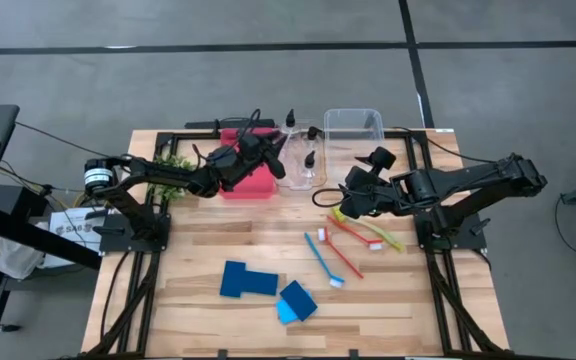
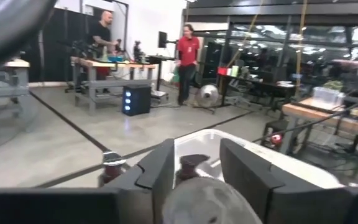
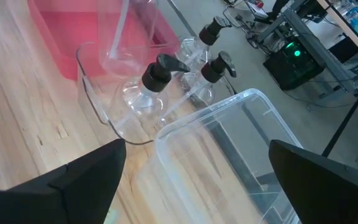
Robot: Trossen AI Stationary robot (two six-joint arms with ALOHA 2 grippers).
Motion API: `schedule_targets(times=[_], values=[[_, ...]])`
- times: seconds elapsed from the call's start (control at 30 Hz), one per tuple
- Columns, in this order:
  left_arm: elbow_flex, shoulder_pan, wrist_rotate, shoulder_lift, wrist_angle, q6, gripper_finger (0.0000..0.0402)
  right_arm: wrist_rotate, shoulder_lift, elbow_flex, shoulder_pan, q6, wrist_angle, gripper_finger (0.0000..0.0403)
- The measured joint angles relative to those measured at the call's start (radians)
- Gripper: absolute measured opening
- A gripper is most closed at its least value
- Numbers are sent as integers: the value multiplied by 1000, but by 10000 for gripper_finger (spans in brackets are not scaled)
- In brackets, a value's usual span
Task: Pick & Place Kitchen Sink Supplies
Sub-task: Put the soap dispenser into the left transparent bin
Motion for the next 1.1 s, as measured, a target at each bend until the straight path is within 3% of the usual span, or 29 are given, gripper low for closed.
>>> schedule_targets(times=[0.13, 0.47, 0.77, 1.1], values=[[0, 0, 37, 0, 1, -21, 99, 0, 0, 0, 0, 0, 0, 392], [0, 0, 35, 0, 0, -19, 127, -1, 0, 0, 0, 0, 0, 393], [0, 0, 36, 0, 0, -22, 98, -4, 0, 0, 0, 0, 5, 392], [0, 1, 83, 0, 0, -41, 142, -4, 0, 0, 0, 0, 5, 392]])
